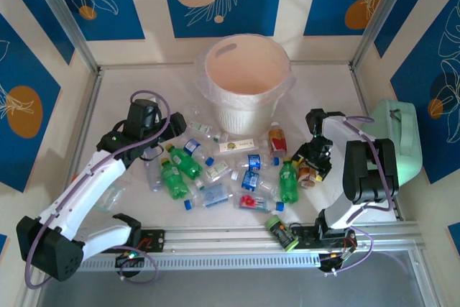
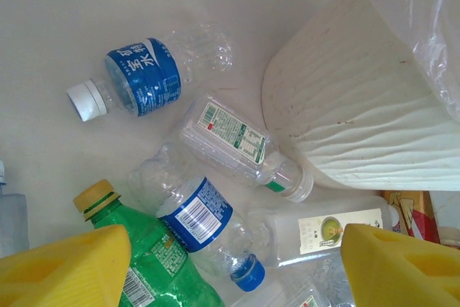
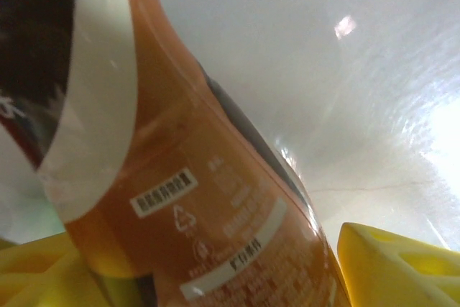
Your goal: Put the plastic bottles in the bin
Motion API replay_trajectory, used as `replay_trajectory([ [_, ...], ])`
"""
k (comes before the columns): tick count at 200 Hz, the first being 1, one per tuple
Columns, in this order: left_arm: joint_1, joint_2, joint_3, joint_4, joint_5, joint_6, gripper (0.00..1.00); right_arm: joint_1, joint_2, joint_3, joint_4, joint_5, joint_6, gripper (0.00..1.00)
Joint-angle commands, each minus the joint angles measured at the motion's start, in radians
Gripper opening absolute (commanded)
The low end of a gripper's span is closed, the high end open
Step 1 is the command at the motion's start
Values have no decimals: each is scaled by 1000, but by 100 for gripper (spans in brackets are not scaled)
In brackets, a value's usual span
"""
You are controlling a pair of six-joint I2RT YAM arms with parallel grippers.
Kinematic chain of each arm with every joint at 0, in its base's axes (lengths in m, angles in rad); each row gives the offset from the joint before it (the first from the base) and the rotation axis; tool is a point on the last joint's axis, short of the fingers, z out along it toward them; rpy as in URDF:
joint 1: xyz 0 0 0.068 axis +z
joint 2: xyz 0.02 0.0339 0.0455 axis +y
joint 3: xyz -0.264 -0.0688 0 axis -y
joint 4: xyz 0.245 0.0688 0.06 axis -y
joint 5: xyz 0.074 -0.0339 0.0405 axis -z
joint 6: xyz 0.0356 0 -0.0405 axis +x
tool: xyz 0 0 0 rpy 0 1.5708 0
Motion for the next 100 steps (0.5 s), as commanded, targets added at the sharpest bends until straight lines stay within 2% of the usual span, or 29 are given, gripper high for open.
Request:
replay_trajectory([
  [1, -5, -22, -17, 24, 24, -23, 76, -13, 28, -19, 32, -13, 19, 74],
  [37, -6, -22, -28, 32, 27, -34, 76, -18, 66, -24, 44, 6, 17, 67],
  [100, -5, -33, -19, 38, 10, -44, 76, -1, -61, 7, -18, 66, 24, 61],
])
